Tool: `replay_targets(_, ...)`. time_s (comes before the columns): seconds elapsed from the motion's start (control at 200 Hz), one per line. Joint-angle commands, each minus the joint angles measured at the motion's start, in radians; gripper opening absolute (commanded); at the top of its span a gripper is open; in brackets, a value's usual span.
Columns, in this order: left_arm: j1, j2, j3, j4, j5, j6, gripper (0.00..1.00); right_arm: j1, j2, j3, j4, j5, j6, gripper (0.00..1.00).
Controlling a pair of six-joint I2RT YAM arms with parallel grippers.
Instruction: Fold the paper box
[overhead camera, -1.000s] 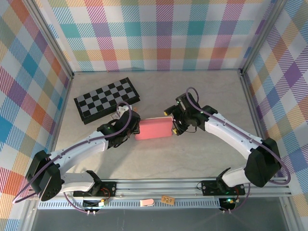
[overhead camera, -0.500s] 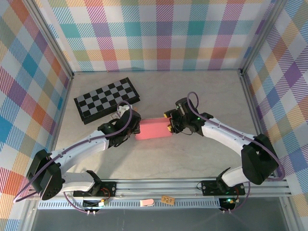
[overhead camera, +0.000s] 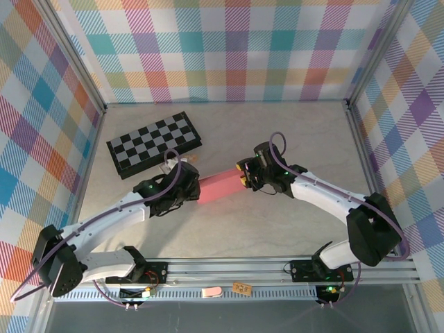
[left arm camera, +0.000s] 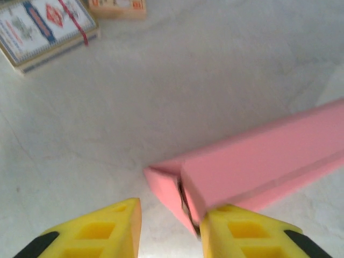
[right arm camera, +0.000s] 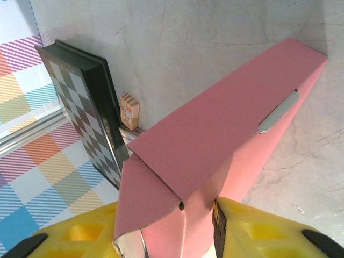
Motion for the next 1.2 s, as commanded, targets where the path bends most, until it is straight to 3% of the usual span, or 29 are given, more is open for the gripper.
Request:
replay_targets(0.0,-0.004,-0.062,0.018,-0.087,0.101,-0.118,0.34,-0.005,0.037,-0.021,-0.037,0.020,-0.012,0.42)
replay_targets(0.18,0.069,-0.149,0.021,-0.049,0.208,-0.408,0.48,-0.005,0.062,-0.010,-0.028,0.016,0.001,0.41)
replay_targets(0.29,0.104,-0.193,-0.013,0.011,0.217,-0.648,0.54,-0.005,0.064,-0.009,-0.028,0.014,0.002,0.41)
replay_targets(0.47,0.112,-0.179,-0.079,0.127,0.179,-1.109,0.59,-0.005,0.059,-0.020,-0.028,0.014,0.008,0.40)
replay_targets(0.595,0.112,-0.148,-0.086,0.216,0.140,-1.295,0.62,-0.005,0.062,-0.020,-0.025,0.016,0.009,0.40)
replay_targets(0.815,0.112,-0.082,-0.153,0.389,0.107,-1.483,0.61,-0.005,0.072,-0.017,-0.020,0.004,0.010,0.40)
replay_targets(1.045,0.112,-0.052,-0.162,0.400,0.130,-1.477,0.58,-0.010,0.076,-0.017,-0.018,0.001,0.011,0.40)
replay_targets(1.2,0.112,-0.066,-0.234,0.462,0.106,-1.501,0.48,-0.012,0.076,-0.017,-0.021,0.000,0.010,0.40)
